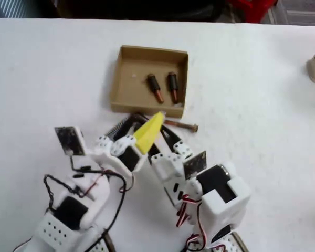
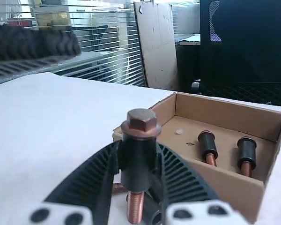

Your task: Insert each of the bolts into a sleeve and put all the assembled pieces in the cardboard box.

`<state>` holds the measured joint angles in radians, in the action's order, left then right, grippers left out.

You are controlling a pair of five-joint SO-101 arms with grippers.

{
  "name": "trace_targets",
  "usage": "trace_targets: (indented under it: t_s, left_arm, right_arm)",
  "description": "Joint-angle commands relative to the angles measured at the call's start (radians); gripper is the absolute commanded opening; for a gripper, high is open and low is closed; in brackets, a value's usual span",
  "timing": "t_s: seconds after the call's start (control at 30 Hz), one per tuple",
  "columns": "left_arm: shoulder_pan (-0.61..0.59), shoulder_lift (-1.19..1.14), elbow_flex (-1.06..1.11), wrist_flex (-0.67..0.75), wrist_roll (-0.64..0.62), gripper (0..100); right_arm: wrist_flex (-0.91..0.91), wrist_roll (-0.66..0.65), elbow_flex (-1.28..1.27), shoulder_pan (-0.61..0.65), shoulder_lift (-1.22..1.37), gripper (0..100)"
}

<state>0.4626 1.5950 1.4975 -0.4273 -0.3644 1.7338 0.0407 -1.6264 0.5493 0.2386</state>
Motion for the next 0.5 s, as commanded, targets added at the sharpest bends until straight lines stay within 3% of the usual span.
trace_targets:
  t_s: [0.0, 0.17, 0.33, 0.47]
  left_arm:
    - [0.008, 0.105, -0.025, -0.069, -0.005, 26]
    - [-0.082, 0.213, -0.025, -0.101, -0.005, 2]
    - [-0.275, 0.229, -0.025, -0.095, -0.005, 10]
    - [-0.383, 0.229, -0.018, -0.103, -0.005, 10]
  right_arm:
    - [0.024, 0.008, -0.003, -0.010, -0.041, 1.7]
    - [0.024, 0.008, -0.003, -0.012, -0.041, 1.7]
    - [0.022, 0.005, -0.017, -0.010, -0.042, 1.7]
    - [0.022, 0.003, -0.026, -0.013, -0.050, 1.7]
